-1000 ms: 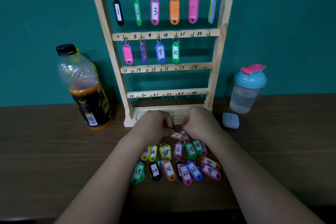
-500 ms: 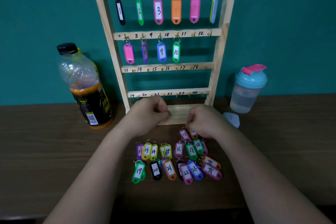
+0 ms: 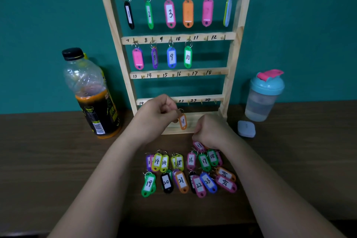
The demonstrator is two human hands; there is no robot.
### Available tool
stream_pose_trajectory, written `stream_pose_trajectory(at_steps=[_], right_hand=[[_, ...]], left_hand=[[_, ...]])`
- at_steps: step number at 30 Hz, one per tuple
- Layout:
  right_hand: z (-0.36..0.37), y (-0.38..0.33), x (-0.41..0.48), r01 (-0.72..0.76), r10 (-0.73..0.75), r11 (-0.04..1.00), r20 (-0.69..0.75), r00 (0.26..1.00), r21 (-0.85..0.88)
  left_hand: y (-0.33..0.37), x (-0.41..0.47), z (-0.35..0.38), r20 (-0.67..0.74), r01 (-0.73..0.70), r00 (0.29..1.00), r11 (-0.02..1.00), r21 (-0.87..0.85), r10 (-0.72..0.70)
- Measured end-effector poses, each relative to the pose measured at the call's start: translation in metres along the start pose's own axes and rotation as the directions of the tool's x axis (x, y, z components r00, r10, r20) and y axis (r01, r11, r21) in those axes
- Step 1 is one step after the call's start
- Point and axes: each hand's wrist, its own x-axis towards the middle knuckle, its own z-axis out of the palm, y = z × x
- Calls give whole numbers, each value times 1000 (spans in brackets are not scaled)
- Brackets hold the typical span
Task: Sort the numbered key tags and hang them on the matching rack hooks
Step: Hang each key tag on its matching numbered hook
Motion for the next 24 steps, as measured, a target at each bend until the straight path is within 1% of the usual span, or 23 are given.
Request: stream_pose_trajectory(at_steps=[2,4,6,9,13,16,20,24], right_hand=[[-1,-2,0,-1,0,999,22,1000,34],[-7,-3,-4,27,-31,994,34,999,109],[-19,-4,-11,89,-86,976,-25,996,198],[-40,-6,-22,216,-167,933,-185,968,288],[-69,-7,-33,364,-220,863,-387,895,352],[-88,-10,-34,468,-229,781,-508,830,413],[-113,-15,-28,569,-214,744,-681,700,351],[-139,-24,-18,593,-192,749,-760,621,296]], left_hand=[[3,0,-1,1,9,1000,999,-41,-9],[6,0,-1,-9,11,1000,996,-87,-11],[8,1,0,-18,10,1000,987,-158,-13],[8,4,1,-65,-4,998,973,-231,-11],[13,7,-2,-169,-65,985,967,-244,24],[21,8,-2,-218,-94,975,964,-249,39],[28,10,1,-251,-98,968,957,-272,28],[32,8,1,-248,-107,968,959,-263,40]])
